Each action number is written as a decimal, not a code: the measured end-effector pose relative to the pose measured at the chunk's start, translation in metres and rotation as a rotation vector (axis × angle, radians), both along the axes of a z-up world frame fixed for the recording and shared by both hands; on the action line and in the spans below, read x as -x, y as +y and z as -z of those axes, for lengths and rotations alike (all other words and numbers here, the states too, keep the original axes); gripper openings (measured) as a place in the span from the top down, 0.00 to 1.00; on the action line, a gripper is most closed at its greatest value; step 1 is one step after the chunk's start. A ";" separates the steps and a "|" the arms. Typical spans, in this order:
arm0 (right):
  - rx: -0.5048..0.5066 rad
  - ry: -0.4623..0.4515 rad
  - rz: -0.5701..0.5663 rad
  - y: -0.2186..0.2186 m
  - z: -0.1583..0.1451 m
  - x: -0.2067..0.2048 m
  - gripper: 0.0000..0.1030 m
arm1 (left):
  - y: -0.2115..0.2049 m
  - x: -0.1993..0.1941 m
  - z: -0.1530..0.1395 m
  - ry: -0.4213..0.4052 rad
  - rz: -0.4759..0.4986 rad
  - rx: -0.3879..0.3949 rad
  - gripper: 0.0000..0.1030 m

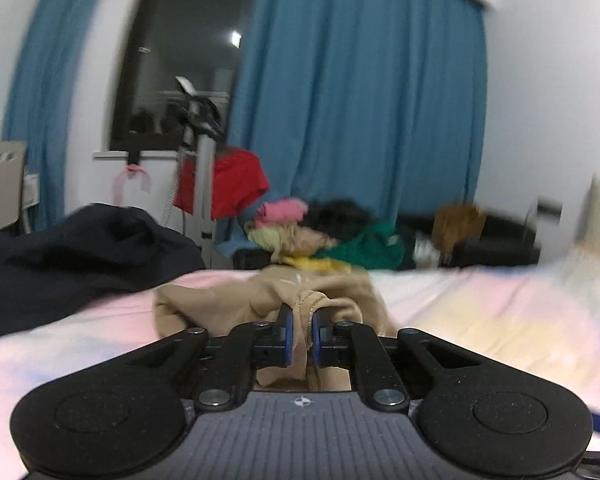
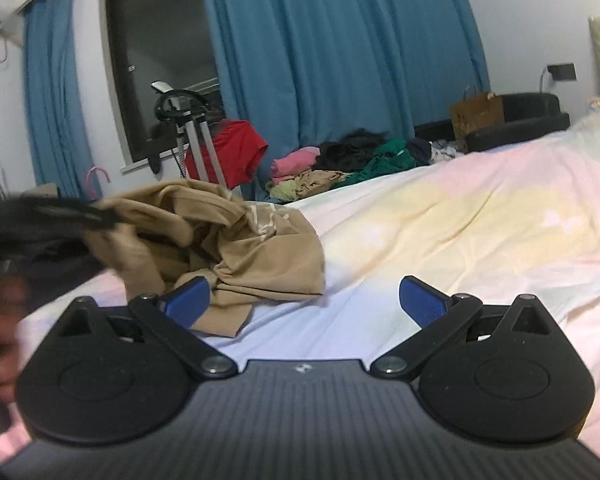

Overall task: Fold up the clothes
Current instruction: 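Grasp the tan t-shirt with the left gripper while the right gripper grasps another edge, then lift the tan t-shirt with both grippers, shaking it loose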

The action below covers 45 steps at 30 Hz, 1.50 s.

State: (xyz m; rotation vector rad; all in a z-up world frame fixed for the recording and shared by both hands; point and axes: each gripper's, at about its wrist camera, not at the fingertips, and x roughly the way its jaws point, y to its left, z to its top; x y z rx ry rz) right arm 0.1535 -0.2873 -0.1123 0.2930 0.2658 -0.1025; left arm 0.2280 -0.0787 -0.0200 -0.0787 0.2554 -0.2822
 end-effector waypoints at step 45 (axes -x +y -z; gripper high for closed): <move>0.062 0.056 -0.332 0.093 -0.025 0.025 0.85 | 0.153 0.098 0.016 0.190 -0.254 -0.027 0.87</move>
